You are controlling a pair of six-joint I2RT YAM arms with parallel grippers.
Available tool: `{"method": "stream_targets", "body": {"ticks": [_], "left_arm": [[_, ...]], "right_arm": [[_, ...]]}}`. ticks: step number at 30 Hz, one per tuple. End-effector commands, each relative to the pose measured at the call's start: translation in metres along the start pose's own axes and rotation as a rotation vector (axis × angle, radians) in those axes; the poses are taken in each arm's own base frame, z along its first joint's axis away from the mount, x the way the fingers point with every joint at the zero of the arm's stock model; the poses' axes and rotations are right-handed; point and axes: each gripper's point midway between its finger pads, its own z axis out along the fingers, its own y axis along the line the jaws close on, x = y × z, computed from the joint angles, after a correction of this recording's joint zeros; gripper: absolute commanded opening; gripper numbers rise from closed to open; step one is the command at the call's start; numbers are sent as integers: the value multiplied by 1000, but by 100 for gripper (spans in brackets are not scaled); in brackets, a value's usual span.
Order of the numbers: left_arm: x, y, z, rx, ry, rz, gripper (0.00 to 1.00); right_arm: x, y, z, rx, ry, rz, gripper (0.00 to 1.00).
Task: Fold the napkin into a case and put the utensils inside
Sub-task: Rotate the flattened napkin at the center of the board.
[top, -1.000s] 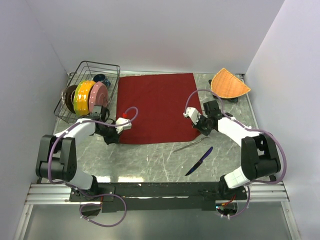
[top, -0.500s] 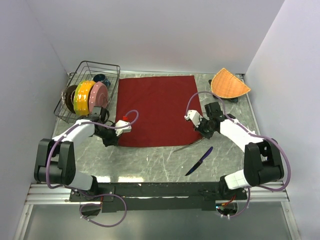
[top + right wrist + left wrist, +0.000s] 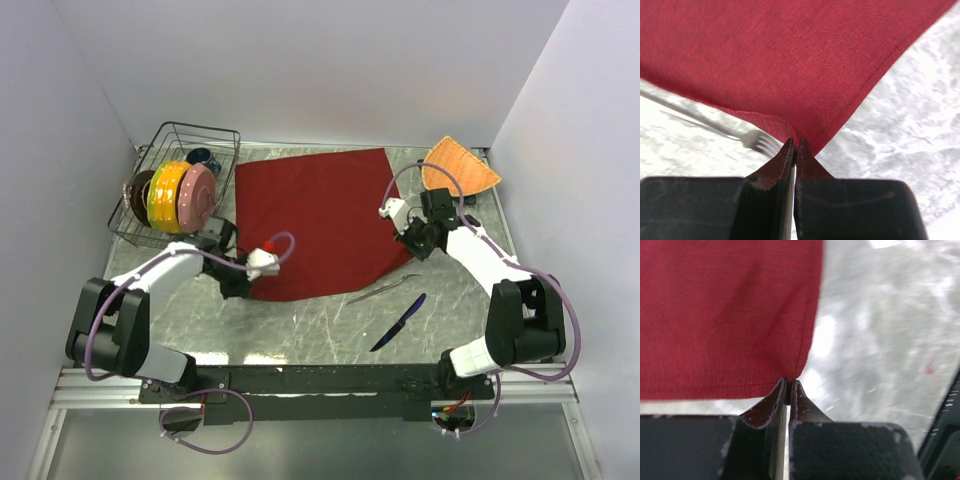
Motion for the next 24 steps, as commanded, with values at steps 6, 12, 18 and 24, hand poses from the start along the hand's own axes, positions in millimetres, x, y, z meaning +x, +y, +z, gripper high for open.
{"method": "stream_targets", "body": {"ticks": [6, 12, 18, 24], "left_arm": [[-34, -61, 24, 143, -19, 90, 2], [-42, -79, 30, 196, -6, 135, 5], [-72, -113, 36, 289, -24, 192, 1], [-104, -140, 49, 398, -62, 192, 1]], "right_arm": [[4, -37, -1, 111, 25, -61, 0], [25, -40, -2, 122, 83, -95, 9], [30, -61, 2, 205, 96, -14, 1], [7, -94, 9, 286, 59, 68, 0]]}}
